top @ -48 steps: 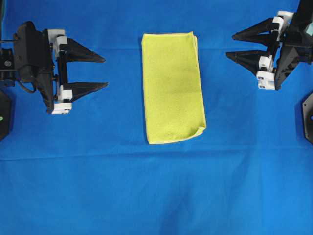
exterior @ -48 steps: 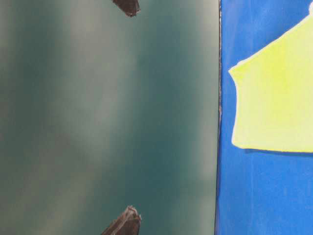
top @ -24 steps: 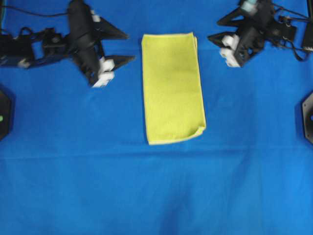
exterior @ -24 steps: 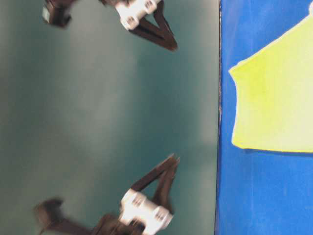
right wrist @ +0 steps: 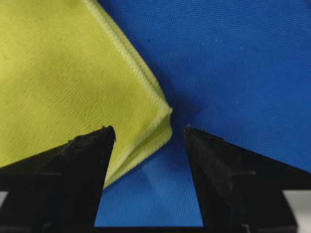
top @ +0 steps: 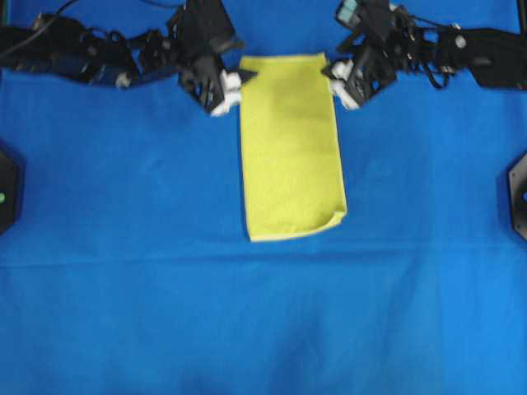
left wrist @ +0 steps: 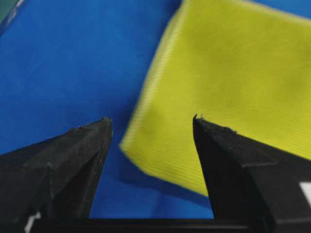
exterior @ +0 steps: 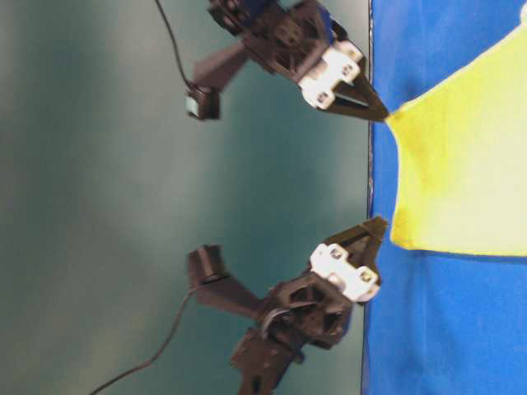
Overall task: Fold the yellow towel.
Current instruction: 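Move both grippers to the strip's top corners and grasp them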
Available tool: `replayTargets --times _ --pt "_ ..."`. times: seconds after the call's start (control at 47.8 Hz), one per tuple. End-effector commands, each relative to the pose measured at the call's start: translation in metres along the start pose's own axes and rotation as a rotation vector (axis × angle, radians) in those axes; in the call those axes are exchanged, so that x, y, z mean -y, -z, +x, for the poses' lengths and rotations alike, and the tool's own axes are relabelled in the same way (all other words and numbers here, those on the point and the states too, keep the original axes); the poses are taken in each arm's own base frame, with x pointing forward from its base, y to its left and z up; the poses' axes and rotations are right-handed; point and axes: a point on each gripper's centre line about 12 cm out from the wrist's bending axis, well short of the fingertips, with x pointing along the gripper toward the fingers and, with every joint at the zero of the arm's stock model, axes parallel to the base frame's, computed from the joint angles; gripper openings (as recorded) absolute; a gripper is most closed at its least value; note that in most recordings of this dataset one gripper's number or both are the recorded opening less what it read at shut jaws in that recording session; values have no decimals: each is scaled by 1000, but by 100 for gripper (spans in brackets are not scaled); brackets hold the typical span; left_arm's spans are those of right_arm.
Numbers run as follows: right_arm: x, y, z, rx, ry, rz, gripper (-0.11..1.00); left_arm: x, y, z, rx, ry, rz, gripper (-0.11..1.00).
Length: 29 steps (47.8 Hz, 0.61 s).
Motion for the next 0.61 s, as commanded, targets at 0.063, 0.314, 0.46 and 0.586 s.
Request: replayTargets --times 0.063,0.314,0.46,0.586 --pt "9 -7 12 8 12 17 61 -17 4 15 5 -35 -22 65" --pt "16 3 22 -30 27 30 51 -18 17 23 -31 -35 0 54" --pt "16 7 21 -38 27 33 11 -15 17 24 -35 -28 27 22" --pt "16 7 20 -35 26 39 4 -12 17 24 -38 -22 41 3"
